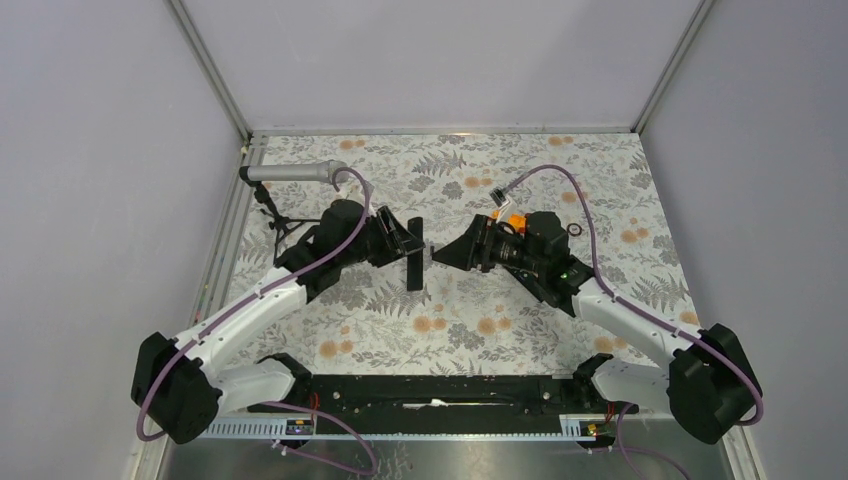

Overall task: Load the batteries into the remote control
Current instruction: Adjust the remote control.

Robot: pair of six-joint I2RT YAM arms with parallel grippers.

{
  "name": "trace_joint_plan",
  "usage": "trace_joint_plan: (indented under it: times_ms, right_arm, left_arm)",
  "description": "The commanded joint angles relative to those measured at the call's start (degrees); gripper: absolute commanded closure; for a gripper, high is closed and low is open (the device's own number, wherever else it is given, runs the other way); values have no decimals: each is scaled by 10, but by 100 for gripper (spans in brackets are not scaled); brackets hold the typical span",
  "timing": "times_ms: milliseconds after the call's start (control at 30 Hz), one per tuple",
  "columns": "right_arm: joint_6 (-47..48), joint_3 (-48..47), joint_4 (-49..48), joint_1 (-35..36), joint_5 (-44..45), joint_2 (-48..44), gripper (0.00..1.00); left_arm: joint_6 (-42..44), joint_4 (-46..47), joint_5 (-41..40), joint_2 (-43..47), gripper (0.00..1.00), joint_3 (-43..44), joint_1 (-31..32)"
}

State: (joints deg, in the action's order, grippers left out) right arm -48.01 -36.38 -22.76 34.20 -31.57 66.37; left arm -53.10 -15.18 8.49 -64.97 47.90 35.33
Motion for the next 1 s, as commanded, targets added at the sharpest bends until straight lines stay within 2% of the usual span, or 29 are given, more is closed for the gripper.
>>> trace_joint_plan:
  times_ms: [0,133,400,533,633,767,833,900,967]
  right_arm:
    - [-49,-2,-138,18,-27,-3,10]
    - [-96,-2,-212,20,-81,32,10]
    - [-135,-38,-237,21,-96,66,13]
    - [-156,-55,-246,22,-100,84,26]
    - [-167,-57,-261,22,-90,84,41]
    - [-167,-61,-267,21,-81,81,63]
    - [-155,-65,-254,22,-76,80,70]
    - [-128,-71,-220,24,-70,77,73]
    - [-60,-93,-137,31,-52,68,74]
  left_arm:
    - [-83,110,101,25,59,24,-15]
    - [-135,183,154,26,62,20,-31]
    - [-212,308,217,26,65,4,-52]
    - [-225,345,227,23,65,-2,-52]
    - [-225,351,231,25,64,-4,-53]
    - [-216,351,226,33,54,-7,-53]
    - [-201,330,216,37,47,-3,-53]
    - [-183,297,206,40,32,5,-53]
    - [-149,237,182,44,12,20,-53]
